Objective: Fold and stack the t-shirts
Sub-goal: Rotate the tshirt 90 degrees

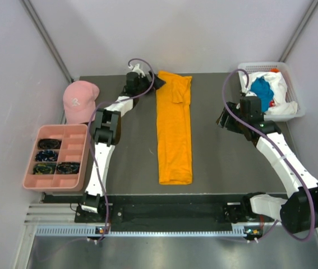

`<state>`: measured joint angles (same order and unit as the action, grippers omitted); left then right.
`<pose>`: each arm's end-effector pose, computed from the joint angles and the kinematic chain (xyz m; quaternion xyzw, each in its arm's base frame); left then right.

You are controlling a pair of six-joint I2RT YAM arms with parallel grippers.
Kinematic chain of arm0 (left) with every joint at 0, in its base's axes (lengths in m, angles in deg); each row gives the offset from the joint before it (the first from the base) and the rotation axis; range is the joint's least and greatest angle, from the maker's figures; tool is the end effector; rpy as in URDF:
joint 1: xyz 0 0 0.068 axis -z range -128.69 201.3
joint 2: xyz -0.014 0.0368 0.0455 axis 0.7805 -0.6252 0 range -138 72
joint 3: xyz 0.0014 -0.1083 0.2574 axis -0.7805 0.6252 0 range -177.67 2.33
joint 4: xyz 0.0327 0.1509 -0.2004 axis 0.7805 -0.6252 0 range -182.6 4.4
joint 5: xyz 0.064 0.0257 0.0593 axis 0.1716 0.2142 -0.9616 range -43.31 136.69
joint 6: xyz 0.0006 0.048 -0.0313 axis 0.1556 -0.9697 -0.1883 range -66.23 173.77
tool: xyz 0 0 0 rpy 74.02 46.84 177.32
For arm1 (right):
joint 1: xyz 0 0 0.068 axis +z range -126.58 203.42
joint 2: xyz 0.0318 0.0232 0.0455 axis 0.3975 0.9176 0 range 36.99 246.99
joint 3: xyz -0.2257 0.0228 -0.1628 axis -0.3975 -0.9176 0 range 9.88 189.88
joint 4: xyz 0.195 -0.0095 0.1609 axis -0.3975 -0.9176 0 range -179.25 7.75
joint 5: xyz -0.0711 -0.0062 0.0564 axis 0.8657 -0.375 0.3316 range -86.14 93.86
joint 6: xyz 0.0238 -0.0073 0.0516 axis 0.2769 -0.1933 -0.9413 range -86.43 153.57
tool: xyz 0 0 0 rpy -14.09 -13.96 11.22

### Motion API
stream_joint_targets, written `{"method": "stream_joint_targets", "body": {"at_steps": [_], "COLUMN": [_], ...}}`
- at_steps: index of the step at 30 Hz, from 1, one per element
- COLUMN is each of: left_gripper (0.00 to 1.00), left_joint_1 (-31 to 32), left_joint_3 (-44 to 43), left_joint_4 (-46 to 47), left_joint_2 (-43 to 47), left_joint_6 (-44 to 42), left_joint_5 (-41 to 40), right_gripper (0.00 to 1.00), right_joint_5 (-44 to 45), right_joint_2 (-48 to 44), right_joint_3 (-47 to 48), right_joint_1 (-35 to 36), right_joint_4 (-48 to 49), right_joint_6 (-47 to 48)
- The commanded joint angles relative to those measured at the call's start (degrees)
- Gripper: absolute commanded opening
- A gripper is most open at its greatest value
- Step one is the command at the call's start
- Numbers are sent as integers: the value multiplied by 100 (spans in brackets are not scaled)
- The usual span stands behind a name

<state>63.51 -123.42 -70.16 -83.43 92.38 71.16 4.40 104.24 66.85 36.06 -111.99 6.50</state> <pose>0.5911 -0.1449 0.1341 -0.0495 0.7807 -0.4085 0.4703 0.2401 0.0535 0.3063 0.1158 0.8989 0.1395 0.3989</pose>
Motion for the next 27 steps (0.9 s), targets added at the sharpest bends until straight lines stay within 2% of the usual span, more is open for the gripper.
{"method": "stream_joint_targets", "body": {"at_steps": [1, 5, 6, 9, 10, 11, 14, 18, 21, 23, 27], "left_gripper": [99, 99, 99, 99, 99, 99, 99, 99, 99, 99, 99], "left_joint_1": [-60, -113, -113, -78, -52, 18, 377, 1046, 1424, 1591, 1960], "left_joint_3": [840, 1438, 1849, 2858, 3168, 3510, 5038, 6271, 7335, 7983, 8707], "left_joint_4": [-245, -59, 2, 100, 99, 152, 65, -506, -674, -770, -1121], "left_joint_2": [450, 1216, 1435, 2454, 3040, 3359, 4467, 5627, 6567, 7279, 8440], "left_joint_6": [-187, -205, -213, -249, -257, -301, -573, -1004, -856, -768, -574], "left_joint_5": [-267, -276, -285, -249, -276, -328, -741, -1286, -1366, -1313, -1566], "right_gripper": [64, 64, 64, 65, 66, 83, 99, 99, 99, 99, 99], "right_joint_5": [-27, -27, -27, -220, -194, -194, -141, -89, 131, -35, -598], "right_joint_2": [87, 166, 184, 263, 298, 368, 500, 606, 396, 220, -88], "right_joint_3": [-2, -54, -107, -264, -300, -353, -599, -880, -1204, -1494, -2127], "right_joint_1": [71, 80, 80, 106, 176, 212, 458, 888, 1266, 1337, 1424], "right_joint_4": [222, 293, 319, 363, 381, 390, 547, 645, 732, 925, 1189], "right_joint_6": [0, 52, 61, 97, 114, 97, 27, -167, -351, -596, -887]}}
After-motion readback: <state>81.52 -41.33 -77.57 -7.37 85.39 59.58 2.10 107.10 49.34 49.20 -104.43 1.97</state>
